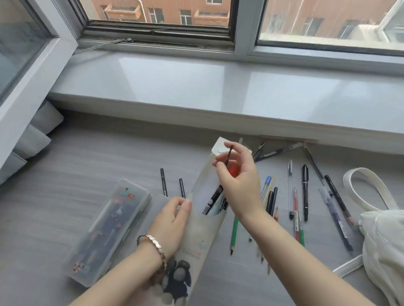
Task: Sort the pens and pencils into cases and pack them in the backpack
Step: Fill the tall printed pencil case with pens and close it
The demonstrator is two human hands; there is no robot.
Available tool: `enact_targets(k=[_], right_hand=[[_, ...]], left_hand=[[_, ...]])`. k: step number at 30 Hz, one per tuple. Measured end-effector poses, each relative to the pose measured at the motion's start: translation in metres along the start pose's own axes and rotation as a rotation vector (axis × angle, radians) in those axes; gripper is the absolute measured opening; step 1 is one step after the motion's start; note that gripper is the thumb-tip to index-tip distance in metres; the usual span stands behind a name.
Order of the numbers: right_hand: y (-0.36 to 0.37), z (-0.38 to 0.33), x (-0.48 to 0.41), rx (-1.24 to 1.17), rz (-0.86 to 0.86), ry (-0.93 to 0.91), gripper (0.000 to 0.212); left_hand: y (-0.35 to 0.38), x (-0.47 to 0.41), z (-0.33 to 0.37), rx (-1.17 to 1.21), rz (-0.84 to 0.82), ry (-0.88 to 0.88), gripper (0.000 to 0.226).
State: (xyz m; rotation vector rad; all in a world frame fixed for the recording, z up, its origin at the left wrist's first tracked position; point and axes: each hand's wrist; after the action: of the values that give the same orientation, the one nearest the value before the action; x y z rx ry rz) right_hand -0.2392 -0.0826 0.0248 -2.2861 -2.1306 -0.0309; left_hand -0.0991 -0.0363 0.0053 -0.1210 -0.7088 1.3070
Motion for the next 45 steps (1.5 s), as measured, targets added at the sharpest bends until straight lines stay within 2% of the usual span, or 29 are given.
enact_targets(k=[2, 4, 7, 9, 13, 14, 16, 18, 19, 20, 21, 23, 24, 30, 32, 34, 36, 38, 40, 43, 45], right_hand=[[-0.005, 0.005, -0.003, 0.301, -0.064, -0.005, 0.040], [-0.008, 0.011, -0.004, 0.482, -0.220, 0.022, 0.047], [-0.011, 0.016, -0.005, 0.579, -0.306, -0.030, 0.071], [-0.014, 0.019, -0.010, 0.618, -0.293, -0.091, 0.075], [-0.016, 0.028, -0.016, 0.851, -0.271, -0.228, 0.044], [-0.016, 0.030, -0.017, 0.901, -0.271, -0.252, 0.042], [-0.019, 0.026, -0.019, 0.862, -0.245, -0.346, 0.044], [-0.028, 0.023, -0.027, 0.766, -0.105, -0.473, 0.033], [-0.034, 0.024, -0.033, 0.746, -0.014, -0.458, 0.025], [-0.043, 0.026, -0.042, 0.737, 0.056, -0.339, 0.021], [-0.052, 0.032, -0.052, 0.750, 0.083, -0.141, 0.019], [-0.063, 0.050, -0.064, 0.861, 0.044, 0.319, 0.028], [-0.065, 0.058, -0.067, 0.891, 0.023, 0.443, 0.032], [-0.055, 0.073, -0.082, 0.714, 0.189, 0.616, 0.041], [-0.055, 0.075, -0.085, 0.665, 0.198, 0.672, 0.042], [-0.060, 0.073, -0.085, 0.679, 0.139, 0.620, 0.032], [-0.066, 0.065, -0.084, 0.818, 0.036, 0.408, 0.023], [-0.073, 0.059, -0.084, 1.168, -0.182, 0.126, 0.021], [-0.080, 0.056, -0.088, 1.531, -0.509, -0.024, 0.023], [-0.080, 0.056, -0.089, 1.765, -0.831, -0.245, 0.036], [-0.081, 0.057, -0.087, 1.842, -0.904, -0.336, 0.042]], left_hand=[[0.001, -0.003, 0.000, 0.031, 0.018, -0.011, 0.026], [0.002, -0.006, -0.001, 0.057, 0.015, -0.018, 0.025], [0.005, -0.011, -0.002, 0.071, 0.024, -0.025, 0.024], [0.006, -0.013, 0.000, 0.087, 0.039, -0.021, 0.024], [0.006, -0.017, 0.004, 0.097, 0.060, -0.014, 0.023], [0.006, -0.019, 0.005, 0.097, 0.058, -0.012, 0.023], [0.005, -0.021, 0.005, 0.087, 0.066, -0.024, 0.023], [0.001, -0.027, 0.002, 0.079, 0.100, -0.054, 0.024], [-0.001, -0.029, 0.001, 0.077, 0.117, -0.071, 0.024], [-0.004, -0.032, 0.001, 0.075, 0.133, -0.084, 0.024], [-0.006, -0.034, 0.001, 0.063, 0.147, -0.093, 0.025], [-0.010, -0.037, 0.001, 0.029, 0.168, -0.106, 0.026], [-0.012, -0.038, 0.001, 0.024, 0.171, -0.111, 0.026], [-0.014, -0.035, 0.002, 0.007, 0.176, -0.132, 0.022], [-0.015, -0.035, 0.001, 0.002, 0.170, -0.136, 0.022], [-0.015, -0.039, -0.001, 0.006, 0.162, -0.146, 0.022], [-0.015, -0.043, -0.001, 0.006, 0.154, -0.148, 0.023], [-0.014, -0.045, -0.001, 0.016, 0.150, -0.138, 0.023], [-0.014, -0.046, 0.000, 0.037, 0.143, -0.136, 0.021], [-0.012, -0.046, 0.001, 0.053, 0.123, -0.130, 0.022], [-0.012, -0.046, 0.002, 0.066, 0.108, -0.129, 0.024]])
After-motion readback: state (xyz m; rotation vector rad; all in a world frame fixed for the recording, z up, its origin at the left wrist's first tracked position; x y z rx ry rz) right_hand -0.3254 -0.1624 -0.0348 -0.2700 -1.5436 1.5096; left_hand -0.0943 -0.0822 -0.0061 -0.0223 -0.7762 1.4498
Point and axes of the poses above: each hand's wrist, its own x-axis away from the middle knuckle, its own y-axis out of the palm, z = x × y, and after that the axes turned 7 degrees about -z, right-handed
